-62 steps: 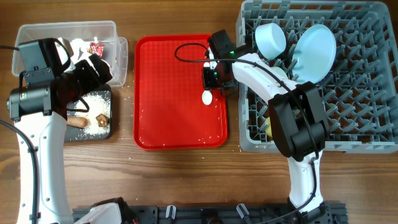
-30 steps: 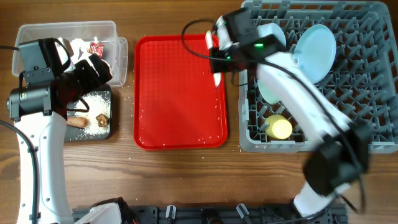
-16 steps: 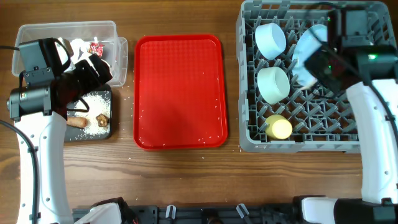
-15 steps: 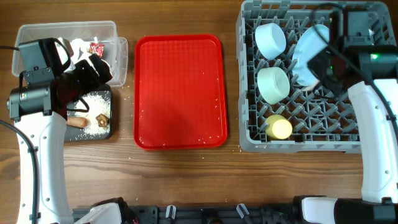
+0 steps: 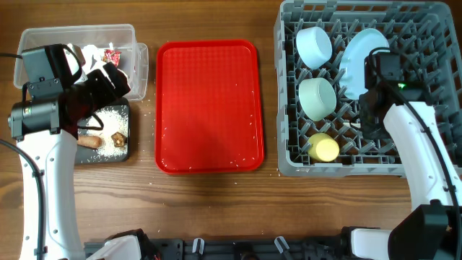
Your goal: Sort waste into correct bins and load items into the dishwasher rack
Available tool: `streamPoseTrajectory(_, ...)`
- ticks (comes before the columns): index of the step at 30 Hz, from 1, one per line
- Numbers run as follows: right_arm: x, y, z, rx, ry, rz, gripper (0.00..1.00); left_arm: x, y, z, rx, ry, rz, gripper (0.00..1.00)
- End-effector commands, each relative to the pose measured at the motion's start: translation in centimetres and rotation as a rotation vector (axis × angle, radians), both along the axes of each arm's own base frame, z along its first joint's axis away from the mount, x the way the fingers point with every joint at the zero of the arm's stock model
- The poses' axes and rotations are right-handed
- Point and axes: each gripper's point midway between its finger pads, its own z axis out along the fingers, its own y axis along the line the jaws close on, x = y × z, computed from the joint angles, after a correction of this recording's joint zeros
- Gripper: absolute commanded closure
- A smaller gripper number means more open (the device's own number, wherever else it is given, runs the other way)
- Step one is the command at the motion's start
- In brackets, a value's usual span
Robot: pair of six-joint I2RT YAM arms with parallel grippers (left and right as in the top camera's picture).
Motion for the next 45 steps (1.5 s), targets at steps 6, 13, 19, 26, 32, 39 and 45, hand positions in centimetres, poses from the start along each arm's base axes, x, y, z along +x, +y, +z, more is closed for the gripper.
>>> streamPoseTrajectory(6, 1.4, -0.1, 0.6, -0.056, 0.017, 0.246, 0.07, 0.3, 0.1, 0.8, 0.003, -0.023, 0.003, 0.0)
streamPoseTrajectory(13, 1.2, 2.5, 6.4, -0.16, -0.06, 0.739, 0.0, 0.3, 0.1, 0.8, 0.003, -0.023, 0.003, 0.0)
streamPoseTrajectory(19, -2.2, 12.2, 16.6, -0.362, -0.434, 1.448, 0.0, 0.3, 0.1, 0.8, 0.003, -0.023, 0.003, 0.0)
streamPoseTrajectory(26, -6.5, 11.7, 18.7, -0.404, -0.508, 1.446, 0.0, 0.3, 0.1, 0.8, 0.003, -0.023, 0.003, 0.0)
streamPoseTrajectory(32, -6.5, 10.8, 18.5, -0.471, -0.449, 1.46, 0.0, 0.3, 0.1, 0.8, 0.003, -0.023, 0.003, 0.0)
streamPoseTrajectory(39, -2.5, 11.1, 20.7, -0.692, -0.648, 1.443, 0.0, 0.3, 0.1, 0.8, 0.003, -0.023, 0.003, 0.0)
streamPoseTrajectory(45, -2.0, 11.2, 14.1, -0.81, -0.875, 1.421, 0.0, 0.3, 0.1, 0.8, 0.003, -0.023, 0.003, 0.0)
